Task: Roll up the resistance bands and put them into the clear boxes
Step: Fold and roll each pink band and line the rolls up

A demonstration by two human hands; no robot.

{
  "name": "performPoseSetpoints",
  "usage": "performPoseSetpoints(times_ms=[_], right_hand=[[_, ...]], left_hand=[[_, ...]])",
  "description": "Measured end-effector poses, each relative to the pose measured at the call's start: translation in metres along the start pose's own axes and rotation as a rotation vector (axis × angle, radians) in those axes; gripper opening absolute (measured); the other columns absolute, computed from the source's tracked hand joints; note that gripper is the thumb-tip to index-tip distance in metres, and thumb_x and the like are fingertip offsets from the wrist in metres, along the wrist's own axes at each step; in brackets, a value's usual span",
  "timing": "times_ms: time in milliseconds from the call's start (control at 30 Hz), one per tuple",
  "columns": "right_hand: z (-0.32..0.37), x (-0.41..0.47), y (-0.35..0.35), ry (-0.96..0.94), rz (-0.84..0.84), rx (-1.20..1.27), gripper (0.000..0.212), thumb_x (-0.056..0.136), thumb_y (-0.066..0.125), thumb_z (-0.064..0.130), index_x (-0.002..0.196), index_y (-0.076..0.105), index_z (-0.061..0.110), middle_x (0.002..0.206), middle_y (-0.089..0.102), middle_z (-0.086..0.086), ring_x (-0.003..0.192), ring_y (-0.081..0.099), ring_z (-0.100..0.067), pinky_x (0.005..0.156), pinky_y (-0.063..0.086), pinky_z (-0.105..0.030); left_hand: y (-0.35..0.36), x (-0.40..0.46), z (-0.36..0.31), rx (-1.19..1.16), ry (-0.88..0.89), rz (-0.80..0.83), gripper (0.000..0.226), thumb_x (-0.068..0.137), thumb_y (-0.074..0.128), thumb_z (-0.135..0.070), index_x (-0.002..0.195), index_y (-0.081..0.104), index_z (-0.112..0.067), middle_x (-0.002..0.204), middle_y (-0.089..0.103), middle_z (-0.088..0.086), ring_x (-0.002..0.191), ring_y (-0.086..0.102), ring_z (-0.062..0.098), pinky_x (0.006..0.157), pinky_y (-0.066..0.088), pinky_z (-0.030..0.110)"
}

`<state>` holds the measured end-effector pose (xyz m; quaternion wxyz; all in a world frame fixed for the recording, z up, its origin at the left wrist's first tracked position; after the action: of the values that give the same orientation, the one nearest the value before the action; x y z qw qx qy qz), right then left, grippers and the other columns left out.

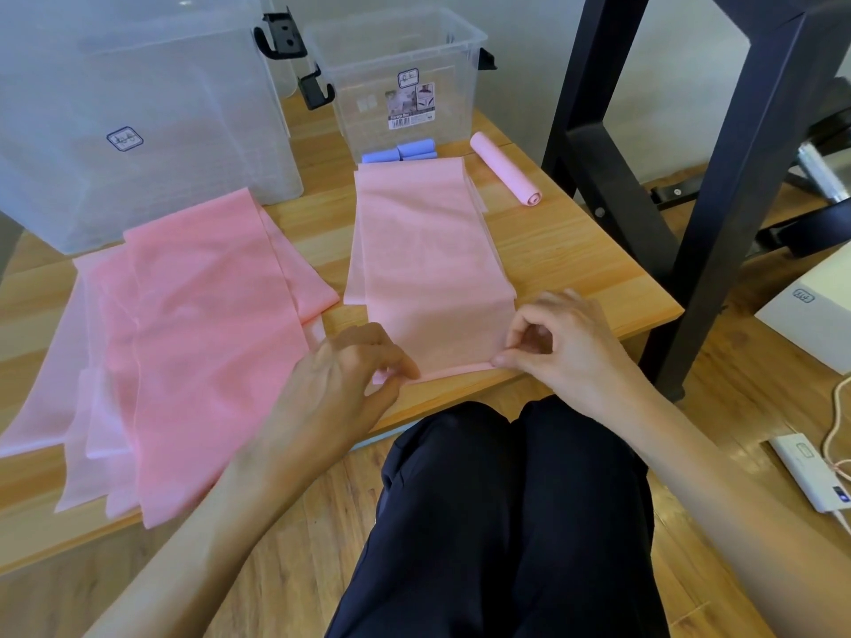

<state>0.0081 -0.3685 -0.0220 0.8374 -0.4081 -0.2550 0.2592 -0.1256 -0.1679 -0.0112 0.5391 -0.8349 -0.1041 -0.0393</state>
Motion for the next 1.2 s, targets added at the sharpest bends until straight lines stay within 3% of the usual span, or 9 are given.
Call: performPoseSetpoints(times_ms=[100,267,433,633,733,833,933,1067,1200], right_hand=[[0.0,-0.007,0.009,-0.141,-0.102,-0.053,0.02,0.075,0.076,0.031,0.071,0.064,0.015,0.077,0.053,0.008,0.083,0.045,-0.016,0.078,0.039,-0.036],[-0.01,-0.019,0.018,-0.237,-0.135,-0.076,0.024,0.09,0.063,0.03,0.081,0.069,0.008,0.082,0.057,0.001,0.081,0.048,-0.017,0.074,0.041,-0.035],[-0.017,-0.021,0.014,-0.309,-0.14,-0.026,0.025,0.09,0.063,0.032,0.088,0.076,0.011,0.089,0.064,0.001,0.084,0.054,-0.019,0.079,0.042,-0.039],[-0.02,-0.013,0.011,-0.191,-0.08,0.062,0.029,0.088,0.059,0.04,0.084,0.075,0.016,0.088,0.057,0.005,0.089,0.048,-0.014,0.085,0.039,-0.037],[-0.018,-0.007,0.004,-0.191,0.017,0.006,0.027,0.09,0.057,0.04,0.083,0.071,0.018,0.09,0.05,0.009,0.093,0.042,-0.011,0.088,0.032,-0.029],[-0.01,-0.002,-0.003,-0.114,0.16,-0.014,0.015,0.091,0.063,0.034,0.083,0.067,0.022,0.09,0.048,0.013,0.095,0.037,-0.008,0.089,0.028,-0.027],[-0.001,0.003,-0.007,0.02,0.222,-0.09,0.017,0.091,0.066,0.036,0.082,0.065,0.022,0.089,0.048,0.014,0.095,0.038,-0.009,0.088,0.026,-0.026],[0.01,0.006,-0.008,0.031,0.111,-0.198,0.019,0.084,0.074,0.036,0.076,0.06,0.025,0.091,0.054,0.011,0.093,0.04,-0.011,0.084,0.027,-0.028],[0.003,-0.006,0.003,-0.121,-0.042,-0.14,0.017,0.079,0.077,0.029,0.074,0.065,0.017,0.081,0.051,0.009,0.085,0.044,-0.013,0.081,0.04,-0.033]], left_hand=[[0.005,-0.003,-0.003,0.089,0.053,-0.064,0.019,0.084,0.071,-0.008,0.088,0.076,-0.025,0.087,0.057,-0.014,0.078,0.053,0.01,0.054,0.028,0.013],[0.01,-0.012,0.001,-0.024,0.032,-0.121,0.01,0.087,0.072,-0.018,0.089,0.076,-0.028,0.088,0.061,-0.017,0.081,0.059,0.004,0.058,0.039,0.013],[0.017,-0.015,0.008,-0.096,0.001,-0.162,0.005,0.09,0.07,-0.027,0.091,0.075,-0.028,0.091,0.06,-0.016,0.082,0.06,0.005,0.063,0.052,0.027],[0.019,-0.014,0.009,-0.099,-0.017,-0.157,0.01,0.095,0.061,-0.031,0.092,0.07,-0.029,0.092,0.056,-0.015,0.084,0.059,0.009,0.066,0.051,0.03],[0.014,-0.009,0.009,-0.144,-0.047,-0.071,0.012,0.096,0.059,-0.033,0.089,0.069,-0.03,0.09,0.057,-0.017,0.085,0.057,0.006,0.07,0.047,0.022],[0.006,-0.004,0.011,-0.165,-0.093,0.056,0.017,0.094,0.054,-0.039,0.089,0.068,-0.031,0.091,0.062,-0.017,0.086,0.058,0.002,0.075,0.05,0.029],[0.001,0.002,0.009,-0.142,-0.143,0.107,0.012,0.093,0.057,-0.037,0.086,0.067,-0.034,0.086,0.065,-0.018,0.084,0.059,-0.002,0.076,0.052,0.03],[0.002,0.0,0.005,-0.106,-0.165,0.017,0.01,0.089,0.064,-0.028,0.08,0.062,-0.033,0.081,0.062,-0.018,0.082,0.058,0.0,0.07,0.051,0.028],[0.006,-0.008,0.007,-0.04,-0.031,-0.125,0.009,0.089,0.067,-0.028,0.081,0.063,-0.03,0.082,0.057,-0.014,0.079,0.056,0.007,0.062,0.047,0.027]])
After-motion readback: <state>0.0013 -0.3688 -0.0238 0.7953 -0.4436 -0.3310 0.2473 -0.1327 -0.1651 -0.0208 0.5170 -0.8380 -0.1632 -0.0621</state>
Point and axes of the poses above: each hand's wrist, its own x-axis towards the middle knuckle, its own y-axis out of the palm, z = x × y, the point moved 1 cm from there along x, towards the middle knuckle
